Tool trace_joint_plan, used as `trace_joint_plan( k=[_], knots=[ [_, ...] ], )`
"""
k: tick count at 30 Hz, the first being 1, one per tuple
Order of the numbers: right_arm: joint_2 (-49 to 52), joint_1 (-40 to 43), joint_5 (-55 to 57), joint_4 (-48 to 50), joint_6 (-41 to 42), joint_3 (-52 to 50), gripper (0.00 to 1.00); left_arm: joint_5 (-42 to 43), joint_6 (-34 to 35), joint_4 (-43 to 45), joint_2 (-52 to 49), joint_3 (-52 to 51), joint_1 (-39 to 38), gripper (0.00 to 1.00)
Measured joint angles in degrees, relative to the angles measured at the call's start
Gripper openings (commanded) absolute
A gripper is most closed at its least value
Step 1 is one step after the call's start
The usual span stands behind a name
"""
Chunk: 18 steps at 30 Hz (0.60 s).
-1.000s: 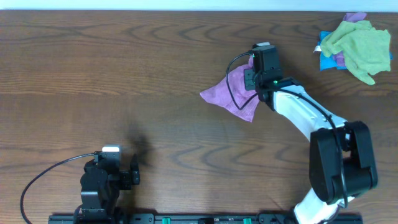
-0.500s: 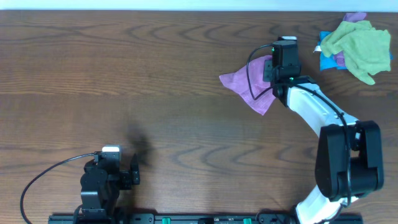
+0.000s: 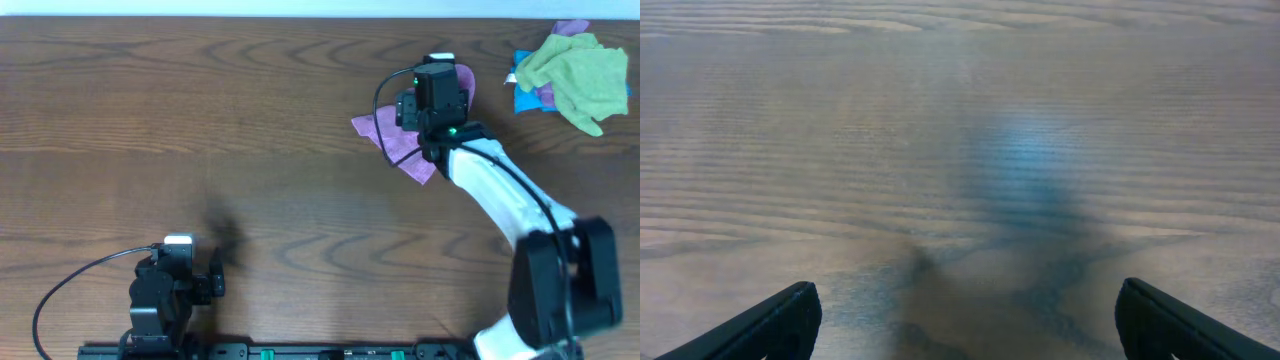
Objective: Fold the cloth
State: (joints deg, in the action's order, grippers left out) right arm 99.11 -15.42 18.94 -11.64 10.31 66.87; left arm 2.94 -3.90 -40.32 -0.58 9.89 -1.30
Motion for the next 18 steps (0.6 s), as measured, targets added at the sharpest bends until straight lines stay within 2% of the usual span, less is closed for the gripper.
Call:
trace_joint_plan(
  k=[6,11,18],
  knots=[
    [-7.43,-0.13,0.85,-10.03,3.37,0.72,0.82,0.02,0.0,-0.02,0.0,0.0,0.0,0.95],
    [-8.85,0.57,2.64,-17.18,5.84,0.81,0.8,0.02,0.0,-0.02,0.0,0.0,0.0,0.95],
    [-8.07,6.67,-1.09,-14.27,6.93,0.81,0.74,0.02,0.0,-0.02,0.0,0.0,0.0,0.95]
  ],
)
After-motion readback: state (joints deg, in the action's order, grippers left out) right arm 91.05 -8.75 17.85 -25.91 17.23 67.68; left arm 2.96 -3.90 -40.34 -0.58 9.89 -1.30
